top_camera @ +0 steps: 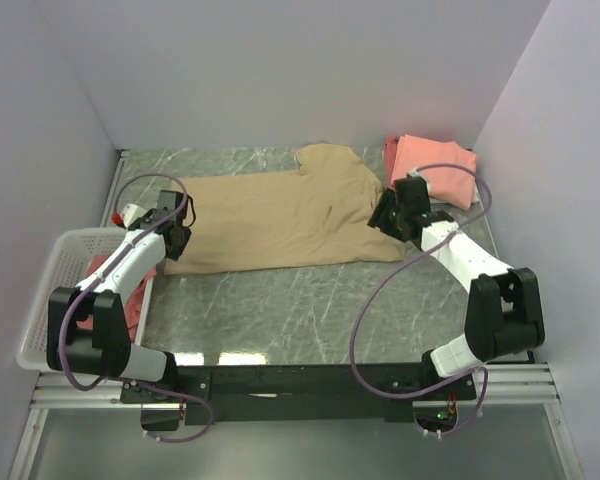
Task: Fold and stack the t-shirts
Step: Fold the tshirt
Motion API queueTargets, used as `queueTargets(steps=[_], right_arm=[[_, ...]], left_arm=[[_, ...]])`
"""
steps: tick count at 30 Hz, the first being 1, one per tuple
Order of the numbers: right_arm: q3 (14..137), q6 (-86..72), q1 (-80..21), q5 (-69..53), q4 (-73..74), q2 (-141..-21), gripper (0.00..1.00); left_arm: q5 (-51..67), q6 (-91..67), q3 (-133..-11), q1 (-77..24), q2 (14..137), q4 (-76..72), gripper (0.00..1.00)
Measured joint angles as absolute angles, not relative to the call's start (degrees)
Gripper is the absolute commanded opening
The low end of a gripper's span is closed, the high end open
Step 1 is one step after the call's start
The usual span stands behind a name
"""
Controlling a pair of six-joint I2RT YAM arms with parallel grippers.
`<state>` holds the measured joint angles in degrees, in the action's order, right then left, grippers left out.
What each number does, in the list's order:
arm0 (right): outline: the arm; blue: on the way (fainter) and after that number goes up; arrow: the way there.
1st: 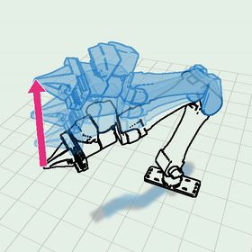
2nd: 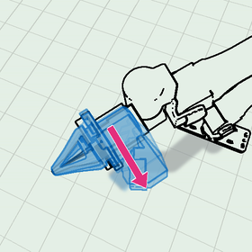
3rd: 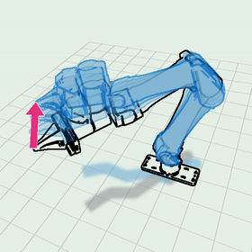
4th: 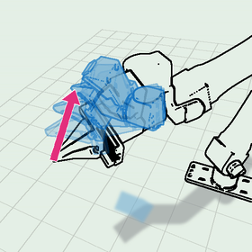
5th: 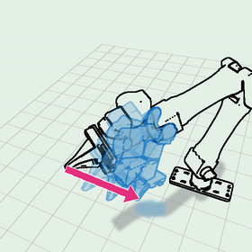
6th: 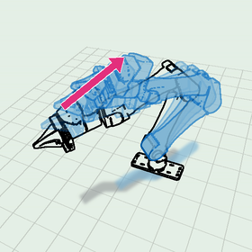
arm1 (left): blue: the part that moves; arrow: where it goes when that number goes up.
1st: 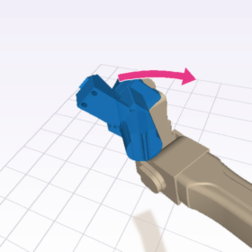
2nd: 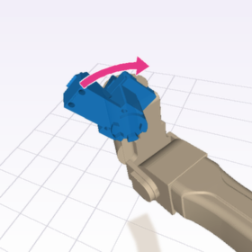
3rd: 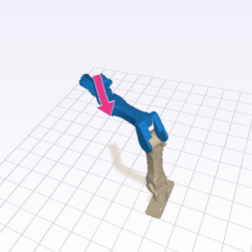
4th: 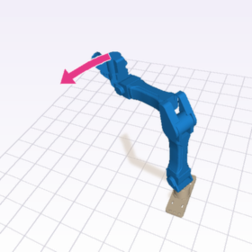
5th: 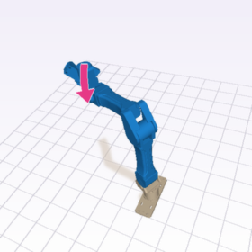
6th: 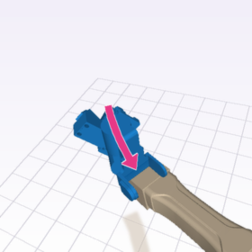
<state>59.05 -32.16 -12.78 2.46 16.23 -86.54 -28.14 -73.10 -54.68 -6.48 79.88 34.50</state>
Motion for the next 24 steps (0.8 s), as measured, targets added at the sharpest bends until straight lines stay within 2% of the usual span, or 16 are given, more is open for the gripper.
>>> queueTargets(steps=[8, 13, 24], right_arm=[[49.36, -33.85, -6.90, 2.04, 16.78, -80.27, 0.62], [47.53, -34.48, -3.81, 1.21, 16.16, -80.62, 0.57], [40.80, -36.86, -1.65, -2.28, 12.82, -82.87, 0.58]], left_arm=[[-28.10, -72.44, -51.59, -7.01, 85.12, 32.21, 0.40], [-28.12, -72.34, -51.00, -7.22, 86.02, 30.63, 0.40], [-27.62, -72.14, -49.74, -6.92, 86.19, 27.99, 0.40]])
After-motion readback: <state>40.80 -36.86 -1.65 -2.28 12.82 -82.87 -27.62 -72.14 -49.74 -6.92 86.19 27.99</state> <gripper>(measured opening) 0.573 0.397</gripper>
